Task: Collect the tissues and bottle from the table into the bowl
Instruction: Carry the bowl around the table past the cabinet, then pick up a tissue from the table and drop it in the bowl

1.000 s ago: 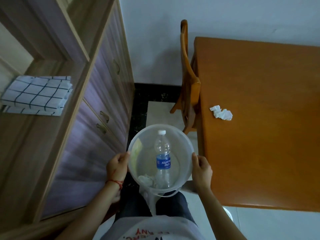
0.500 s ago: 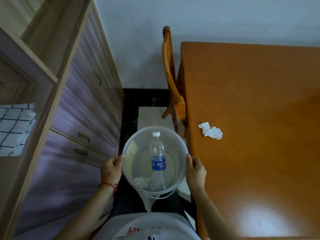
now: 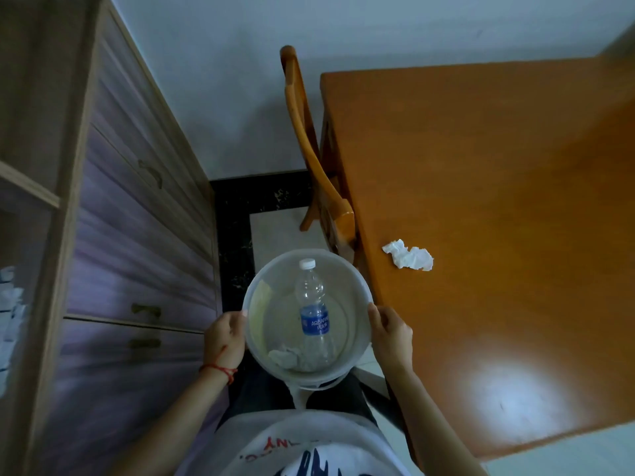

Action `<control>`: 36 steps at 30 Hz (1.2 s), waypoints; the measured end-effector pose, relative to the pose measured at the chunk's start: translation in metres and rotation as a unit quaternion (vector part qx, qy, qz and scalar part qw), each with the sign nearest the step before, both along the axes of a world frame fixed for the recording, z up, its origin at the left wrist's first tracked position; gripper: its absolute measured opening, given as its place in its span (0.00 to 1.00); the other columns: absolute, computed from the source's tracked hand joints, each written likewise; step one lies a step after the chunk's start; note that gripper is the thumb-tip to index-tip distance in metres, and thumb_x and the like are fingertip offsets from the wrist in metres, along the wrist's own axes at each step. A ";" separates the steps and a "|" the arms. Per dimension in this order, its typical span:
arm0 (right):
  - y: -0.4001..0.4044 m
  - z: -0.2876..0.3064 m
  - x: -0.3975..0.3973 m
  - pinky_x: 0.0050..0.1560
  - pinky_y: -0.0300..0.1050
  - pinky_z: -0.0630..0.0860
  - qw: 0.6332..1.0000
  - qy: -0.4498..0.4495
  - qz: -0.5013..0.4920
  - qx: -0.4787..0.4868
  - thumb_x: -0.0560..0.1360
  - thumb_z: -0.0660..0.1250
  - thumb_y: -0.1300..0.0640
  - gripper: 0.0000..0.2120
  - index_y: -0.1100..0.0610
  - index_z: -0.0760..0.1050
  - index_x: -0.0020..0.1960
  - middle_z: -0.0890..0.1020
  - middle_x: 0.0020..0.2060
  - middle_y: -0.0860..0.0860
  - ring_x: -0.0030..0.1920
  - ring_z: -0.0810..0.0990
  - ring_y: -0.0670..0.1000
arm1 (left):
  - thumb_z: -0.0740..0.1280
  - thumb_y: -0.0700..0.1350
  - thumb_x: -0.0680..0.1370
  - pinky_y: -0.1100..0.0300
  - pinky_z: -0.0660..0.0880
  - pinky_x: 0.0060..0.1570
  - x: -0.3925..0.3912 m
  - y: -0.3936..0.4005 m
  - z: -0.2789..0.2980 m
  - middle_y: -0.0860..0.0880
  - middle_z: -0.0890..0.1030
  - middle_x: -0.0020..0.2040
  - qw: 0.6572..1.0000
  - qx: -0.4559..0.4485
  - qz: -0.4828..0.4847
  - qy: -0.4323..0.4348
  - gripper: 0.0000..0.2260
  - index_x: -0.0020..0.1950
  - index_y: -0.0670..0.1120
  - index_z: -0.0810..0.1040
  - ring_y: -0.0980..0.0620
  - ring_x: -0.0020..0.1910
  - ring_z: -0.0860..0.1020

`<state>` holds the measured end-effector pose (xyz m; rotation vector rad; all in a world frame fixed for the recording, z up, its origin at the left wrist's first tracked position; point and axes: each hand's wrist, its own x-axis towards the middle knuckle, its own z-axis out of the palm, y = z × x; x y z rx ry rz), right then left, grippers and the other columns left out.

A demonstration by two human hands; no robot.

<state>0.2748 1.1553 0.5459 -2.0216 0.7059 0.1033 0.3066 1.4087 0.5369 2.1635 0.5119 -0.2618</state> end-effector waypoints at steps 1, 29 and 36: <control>-0.001 -0.001 0.000 0.32 0.37 0.71 1.000 -0.004 0.009 -0.011 0.77 0.60 0.51 0.11 0.56 0.76 0.42 0.78 0.32 0.49 0.32 0.76 0.48 | 0.60 0.46 0.78 0.57 0.62 0.32 0.001 -0.001 0.000 0.47 0.70 0.28 1.000 0.002 -0.004 -0.001 0.16 0.29 0.48 0.66 0.46 0.35 0.70; -0.061 -0.019 0.076 0.60 0.51 0.69 0.977 -0.092 -0.005 -0.194 0.74 0.66 0.58 0.16 0.57 0.73 0.61 0.77 0.59 0.55 0.61 0.69 0.56 | 0.59 0.44 0.78 0.57 0.65 0.39 0.003 -0.019 -0.001 0.34 0.79 0.40 0.999 0.035 0.005 0.002 0.14 0.41 0.34 0.76 0.44 0.38 0.73; -0.056 -0.003 0.071 0.52 0.42 0.67 0.983 -0.114 -0.029 -0.141 0.74 0.66 0.60 0.15 0.60 0.75 0.60 0.80 0.52 0.57 0.56 0.73 0.55 | 0.59 0.44 0.78 0.57 0.65 0.41 -0.001 -0.020 -0.006 0.36 0.80 0.42 0.999 0.029 0.015 0.001 0.14 0.44 0.34 0.77 0.44 0.41 0.74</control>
